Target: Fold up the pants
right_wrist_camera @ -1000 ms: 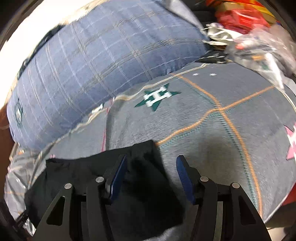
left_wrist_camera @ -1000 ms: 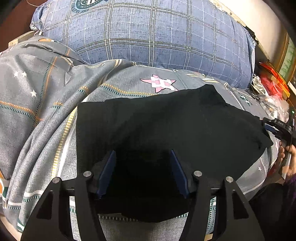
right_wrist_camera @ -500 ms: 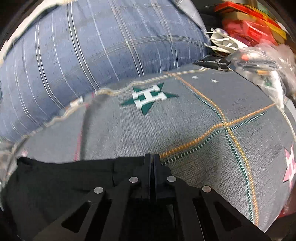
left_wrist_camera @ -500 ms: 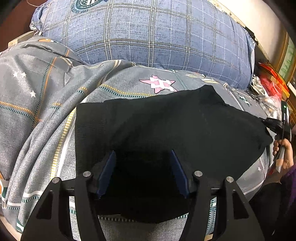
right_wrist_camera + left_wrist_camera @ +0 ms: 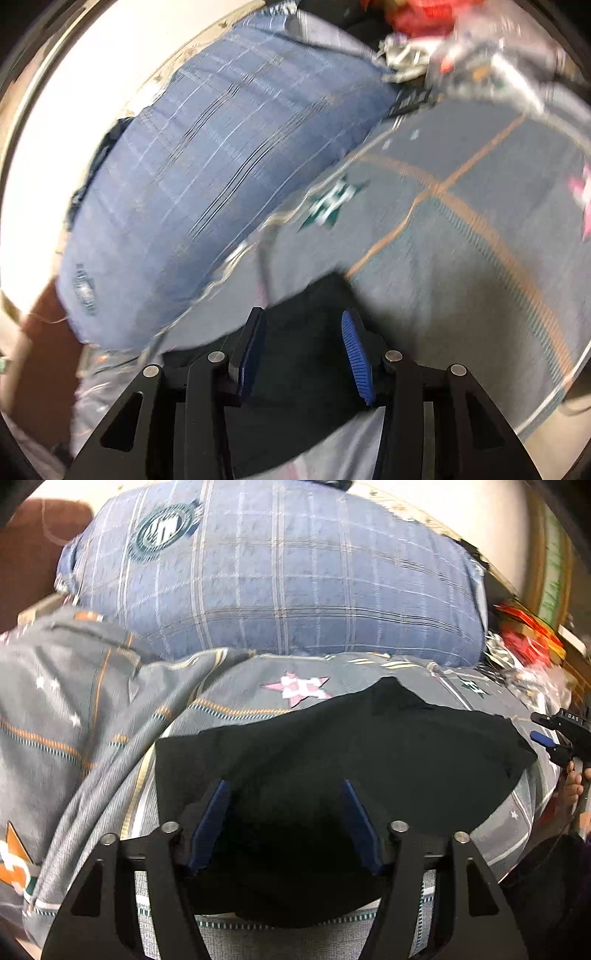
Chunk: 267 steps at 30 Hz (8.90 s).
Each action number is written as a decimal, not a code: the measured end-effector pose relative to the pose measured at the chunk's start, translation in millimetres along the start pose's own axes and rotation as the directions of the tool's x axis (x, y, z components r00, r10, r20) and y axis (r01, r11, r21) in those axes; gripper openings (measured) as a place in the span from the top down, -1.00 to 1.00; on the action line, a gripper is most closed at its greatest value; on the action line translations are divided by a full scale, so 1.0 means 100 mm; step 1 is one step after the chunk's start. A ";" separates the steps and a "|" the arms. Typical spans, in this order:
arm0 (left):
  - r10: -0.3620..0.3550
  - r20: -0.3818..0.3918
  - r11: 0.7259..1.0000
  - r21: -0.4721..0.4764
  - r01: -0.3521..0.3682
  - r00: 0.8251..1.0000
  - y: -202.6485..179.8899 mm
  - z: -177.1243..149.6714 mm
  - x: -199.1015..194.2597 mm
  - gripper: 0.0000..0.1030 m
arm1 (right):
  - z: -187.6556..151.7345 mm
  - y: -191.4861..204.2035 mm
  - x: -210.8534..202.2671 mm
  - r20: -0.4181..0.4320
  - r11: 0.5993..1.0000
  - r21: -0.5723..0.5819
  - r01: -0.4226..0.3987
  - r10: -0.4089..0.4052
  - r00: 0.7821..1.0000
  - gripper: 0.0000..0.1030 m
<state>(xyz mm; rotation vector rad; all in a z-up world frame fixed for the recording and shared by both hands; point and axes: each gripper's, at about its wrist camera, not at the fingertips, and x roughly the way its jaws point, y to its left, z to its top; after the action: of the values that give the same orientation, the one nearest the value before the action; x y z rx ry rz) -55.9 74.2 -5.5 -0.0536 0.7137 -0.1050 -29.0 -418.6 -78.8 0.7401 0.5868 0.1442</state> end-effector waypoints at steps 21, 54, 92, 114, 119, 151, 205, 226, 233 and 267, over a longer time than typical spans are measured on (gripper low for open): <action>-0.022 -0.090 0.999 0.025 0.025 0.996 -0.17 -0.10 0.17 -0.37 | -0.38 0.42 0.25 -0.104 0.996 -0.076 -0.046 0.038 0.994 0.10; -0.139 -0.470 0.832 0.421 0.361 0.871 -3.21 0.91 1.55 -0.38 | -0.31 -0.68 0.12 -0.129 0.891 0.430 -0.145 0.220 0.967 -0.11; -0.392 -0.360 0.847 0.218 0.485 0.846 -2.50 1.15 1.46 0.59 | -0.19 0.39 0.19 -0.040 0.971 -0.062 -0.232 0.230 0.972 0.77; -0.275 -0.123 0.961 -0.062 0.269 0.954 -0.31 0.61 0.67 0.57 | -1.33 1.75 0.72 -0.463 0.805 -0.413 -0.427 0.218 0.859 0.13; -0.338 -0.069 0.941 -0.042 0.335 0.939 -0.48 0.64 0.60 0.32 | -0.86 1.32 0.47 -0.209 0.893 -0.322 -0.313 0.256 0.944 0.00; 0.130 -0.007 0.977 -0.168 -0.130 0.991 0.50 0.32 -0.06 -0.35 | -1.00 1.95 1.22 -0.147 0.820 -0.565 -0.094 0.012 0.989 0.32; -0.147 -0.015 0.840 -0.530 0.117 0.989 0.68 -0.40 -0.16 -0.53 | -1.91 3.46 1.44 -0.463 0.651 -0.636 -0.415 0.108 0.880 0.67; -0.280 0.017 0.957 0.079 0.278 0.960 -0.71 -0.07 -0.03 -0.12 | -0.95 2.19 1.09 -0.342 0.791 -0.298 -0.534 0.434 0.834 0.76; -0.425 -0.028 0.890 0.169 0.423 0.905 -1.38 0.09 0.07 -0.12 | -0.47 1.63 1.00 -0.211 0.850 -0.193 -0.491 0.452 0.867 0.76; -0.095 -0.164 0.993 0.054 0.105 0.982 -1.16 0.44 1.02 -0.37 | -0.70 1.36 1.33 -0.168 0.892 -0.432 -0.135 0.068 0.984 0.44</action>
<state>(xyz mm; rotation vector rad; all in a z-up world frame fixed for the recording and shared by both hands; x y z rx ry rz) 40.2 -52.5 -29.2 -0.0216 0.8689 -0.2297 53.8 -234.1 -88.5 0.3163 0.6280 0.4200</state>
